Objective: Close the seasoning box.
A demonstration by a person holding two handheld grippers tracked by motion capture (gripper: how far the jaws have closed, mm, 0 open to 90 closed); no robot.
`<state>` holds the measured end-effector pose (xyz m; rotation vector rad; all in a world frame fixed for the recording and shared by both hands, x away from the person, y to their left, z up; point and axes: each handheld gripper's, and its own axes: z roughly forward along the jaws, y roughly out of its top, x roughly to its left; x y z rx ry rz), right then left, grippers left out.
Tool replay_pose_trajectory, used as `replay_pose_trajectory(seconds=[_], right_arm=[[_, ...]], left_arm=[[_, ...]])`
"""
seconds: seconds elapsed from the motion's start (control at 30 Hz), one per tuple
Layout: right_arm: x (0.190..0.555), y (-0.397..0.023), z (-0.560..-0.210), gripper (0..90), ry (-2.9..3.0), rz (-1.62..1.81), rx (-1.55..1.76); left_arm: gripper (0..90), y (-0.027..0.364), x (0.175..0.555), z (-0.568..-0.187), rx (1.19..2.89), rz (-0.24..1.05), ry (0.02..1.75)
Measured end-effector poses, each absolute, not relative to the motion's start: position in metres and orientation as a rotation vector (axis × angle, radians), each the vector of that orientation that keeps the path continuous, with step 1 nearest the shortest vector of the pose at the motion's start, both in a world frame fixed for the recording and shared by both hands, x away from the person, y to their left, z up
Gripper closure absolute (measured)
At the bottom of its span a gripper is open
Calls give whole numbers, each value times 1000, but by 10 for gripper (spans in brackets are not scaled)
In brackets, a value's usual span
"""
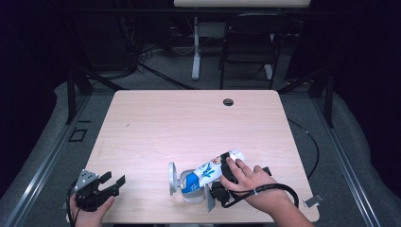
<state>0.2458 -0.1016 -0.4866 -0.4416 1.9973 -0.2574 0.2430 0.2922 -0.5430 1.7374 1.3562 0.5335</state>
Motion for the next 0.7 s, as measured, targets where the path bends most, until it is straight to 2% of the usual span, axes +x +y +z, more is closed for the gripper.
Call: replay_pose_trajectory(seconds=[0.7], right_arm=[[245, -101, -485, 454, 1997, -267, -446]], left_arm=[[399, 293, 243, -543, 1738, 533, 1360]])
